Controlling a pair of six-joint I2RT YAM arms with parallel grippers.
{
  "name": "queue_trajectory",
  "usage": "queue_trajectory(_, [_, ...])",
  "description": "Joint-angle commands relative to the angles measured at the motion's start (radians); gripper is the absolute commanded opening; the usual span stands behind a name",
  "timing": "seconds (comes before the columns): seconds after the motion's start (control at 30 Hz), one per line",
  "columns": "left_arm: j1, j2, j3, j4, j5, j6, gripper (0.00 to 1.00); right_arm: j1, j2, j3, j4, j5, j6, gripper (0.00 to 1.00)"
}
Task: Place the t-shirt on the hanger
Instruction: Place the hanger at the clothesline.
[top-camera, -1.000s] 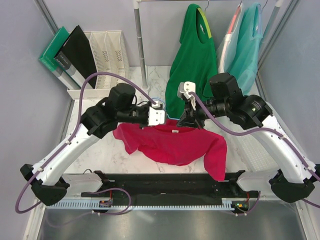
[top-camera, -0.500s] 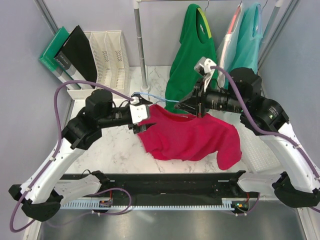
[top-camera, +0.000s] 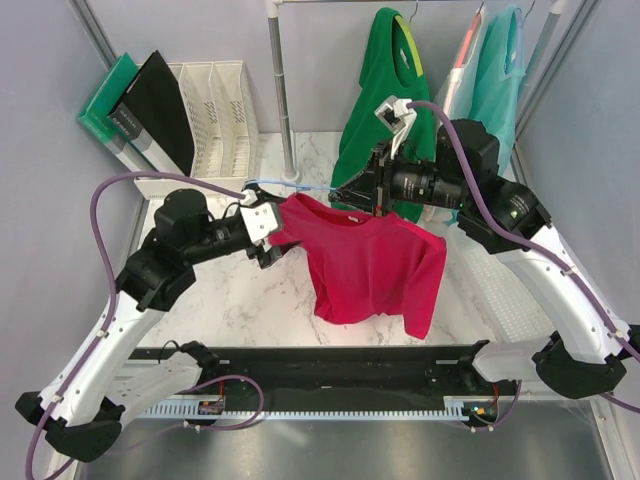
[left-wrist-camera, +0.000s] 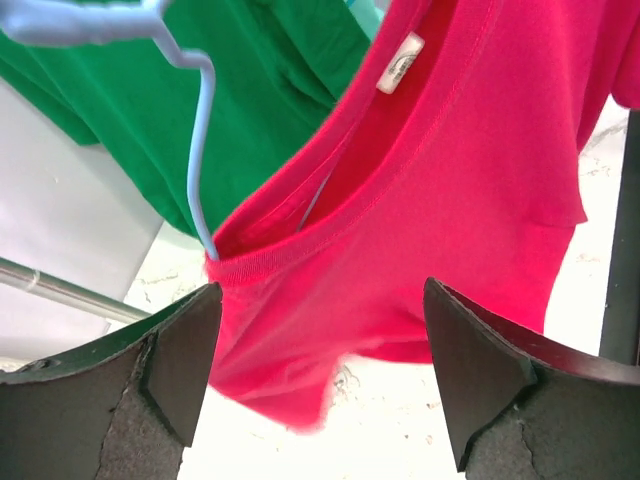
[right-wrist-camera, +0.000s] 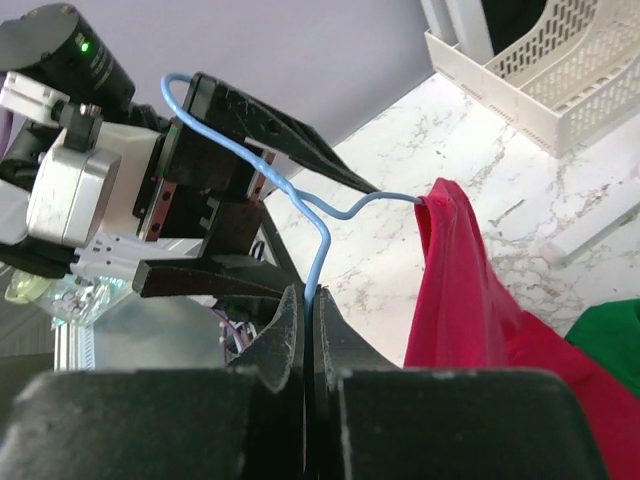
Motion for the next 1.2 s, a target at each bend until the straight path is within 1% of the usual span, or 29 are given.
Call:
queue_trajectory(0.0, [0.106, -0.144, 0.013, 0.071, -0.149, -0.129, 0.88, -0.102, -0.196, -0.074, 0.021, 0.161, -0.066, 0.0])
queue_trajectory(0.03, [0.106, -0.144, 0.008, 0.062, -0.114, -0.109, 0.88, -0.102, -0.225, -0.12, 0.016, 0.105, -0.109, 0.0])
queue_trajectory(0.07, [0.106, -0.141, 0.013, 0.049, -0.019, -0.043, 0.88, -0.102, -0.239, -0.139, 0.0, 0.084, -0.132, 0.0])
queue_trajectory(0.1, [0.106, -0.128, 0.025, 0.034, 0.032, -0.012, 0.87, -0.1, -0.251, -0.159, -0.004, 0.084, -0.146, 0.0])
queue_trajectory(0.13, [0.106, -0.112, 0.042, -0.039, 0.085, 0.018, 0.87, -0.102, -0.268, -0.183, -0.007, 0.104, -0.15, 0.0])
queue_trajectory(0.17, [0.105, -0.091, 0.093, -0.082, 0.18, 0.102, 0.87, -0.102, -0.271, -0.188, -0.016, 0.103, -0.164, 0.0])
queue_trajectory(0.2, [0.102, -0.042, 0.117, -0.127, 0.211, 0.129, 0.86, -0.102, -0.276, -0.191, -0.013, 0.102, -0.166, 0.0])
queue_trajectory(0.23, [0.101, -0.026, 0.135, -0.156, 0.222, 0.155, 0.86, -0.102, -0.28, -0.199, -0.001, 0.099, -0.161, 0.0])
queue_trajectory(0.3, [0.092, 0.003, 0.145, -0.172, 0.196, 0.21, 0.86, -0.102, -0.277, -0.194, 0.025, 0.063, -0.17, 0.0])
queue_trajectory(0.33, [0.092, 0.003, 0.129, -0.172, 0.187, 0.27, 0.86, -0.102, -0.271, -0.191, 0.021, 0.052, -0.172, 0.0])
queue_trajectory(0.37, [0.092, -0.003, 0.117, -0.146, 0.17, 0.298, 0.86, -0.1, -0.27, -0.191, 0.018, 0.041, -0.184, 0.0])
queue_trajectory(0.4, [0.092, -0.011, 0.097, -0.114, 0.161, 0.316, 0.85, -0.102, -0.27, -0.199, 0.012, 0.04, -0.19, 0.0])
queue_trajectory(0.43, [0.092, -0.05, 0.035, -0.066, 0.155, 0.347, 0.85, -0.102, -0.274, -0.207, 0.007, 0.041, -0.192, 0.0])
queue_trajectory(0.47, [0.092, -0.072, 0.001, 0.021, 0.164, 0.367, 0.85, -0.102, -0.276, -0.214, 0.007, 0.044, -0.193, 0.0])
queue_trajectory(0.53, [0.092, -0.127, -0.08, 0.103, 0.178, 0.431, 0.86, -0.102, -0.281, -0.239, 0.01, 0.047, -0.187, 0.0])
queue_trajectory(0.6, [0.091, -0.126, -0.086, 0.138, 0.183, 0.456, 0.86, -0.1, -0.284, -0.263, 0.013, 0.038, -0.184, 0.0])
queue_trajectory(0.7, [0.091, -0.121, -0.079, 0.14, 0.192, 0.563, 0.86, -0.1, -0.29, -0.299, 0.021, 0.023, -0.183, 0.0])
queue_trajectory(0.73, [0.089, -0.126, -0.092, 0.14, 0.196, 0.65, 0.86, -0.1, -0.291, -0.308, 0.03, 0.015, -0.181, 0.0])
queue_trajectory(0.8, [0.082, -0.138, -0.112, 0.146, 0.187, 0.736, 0.86, -0.096, -0.297, -0.335, 0.033, -0.008, -0.18, 0.0])
queue_trajectory(0.83, [0.08, -0.143, -0.127, 0.147, 0.175, 0.81, 0.86, -0.094, -0.299, -0.343, 0.033, -0.011, -0.183, 0.0])
queue_trajectory(0.9, [0.075, -0.155, -0.151, 0.155, 0.169, 0.905, 0.86, -0.09, -0.308, -0.371, 0.041, -0.014, -0.187, 0.0])
queue_trajectory(1.03, [0.069, -0.173, -0.185, 0.157, 0.164, 1.016, 0.86, -0.087, -0.307, -0.386, 0.067, -0.061, -0.172, 0.0])
queue_trajectory(1.1, [0.066, -0.177, -0.194, 0.151, 0.163, 1.046, 0.86, -0.082, -0.305, -0.395, 0.081, -0.085, -0.167, 0.0])
queue_trajectory(1.17, [0.062, -0.177, -0.196, 0.143, 0.166, 1.046, 0.86, -0.071, -0.3, -0.398, 0.087, -0.114, -0.173, 0.0])
